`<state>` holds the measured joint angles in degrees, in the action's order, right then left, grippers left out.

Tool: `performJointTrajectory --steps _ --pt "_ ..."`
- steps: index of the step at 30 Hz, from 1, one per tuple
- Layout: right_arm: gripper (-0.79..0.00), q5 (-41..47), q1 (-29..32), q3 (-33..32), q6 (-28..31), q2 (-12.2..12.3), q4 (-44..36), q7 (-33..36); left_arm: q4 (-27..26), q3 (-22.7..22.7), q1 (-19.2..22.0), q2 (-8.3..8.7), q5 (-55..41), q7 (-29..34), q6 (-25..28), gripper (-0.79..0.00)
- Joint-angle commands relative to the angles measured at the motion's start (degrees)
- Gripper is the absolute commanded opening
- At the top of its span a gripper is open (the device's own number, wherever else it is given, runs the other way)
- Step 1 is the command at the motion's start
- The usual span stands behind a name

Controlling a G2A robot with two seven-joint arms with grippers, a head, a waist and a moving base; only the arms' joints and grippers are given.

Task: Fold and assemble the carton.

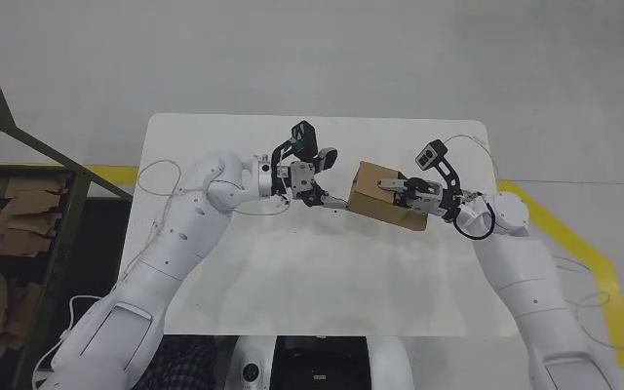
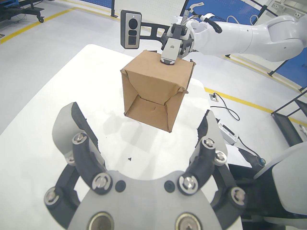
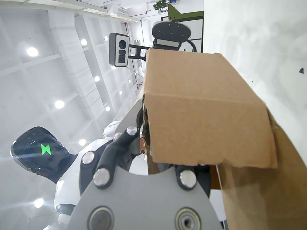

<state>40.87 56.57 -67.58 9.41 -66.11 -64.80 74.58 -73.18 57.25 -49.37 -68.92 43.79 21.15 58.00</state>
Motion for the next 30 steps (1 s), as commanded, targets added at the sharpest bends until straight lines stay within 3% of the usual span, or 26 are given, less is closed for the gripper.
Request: performJointTrajectory --steps 1,9,30 --pt "-0.785 -0.52 -0.32 0.78 0.26 -0.17 0.27 0.15 0.03 -0.87 0.30 0.01 3.07 -2.88 0.00 0.000" --pt "-0.785 -1.69 -1.73 3.02 1.93 -0.79 1.57 0.68 1.87 -4.69 1.40 -0.02 12.57 -13.84 0.00 0.000" --pt "-0.785 -3.95 -3.00 4.92 4.42 -1.32 2.86 1.44 6.29 -12.46 5.44 0.20 13.31 -20.37 0.00 0.000"
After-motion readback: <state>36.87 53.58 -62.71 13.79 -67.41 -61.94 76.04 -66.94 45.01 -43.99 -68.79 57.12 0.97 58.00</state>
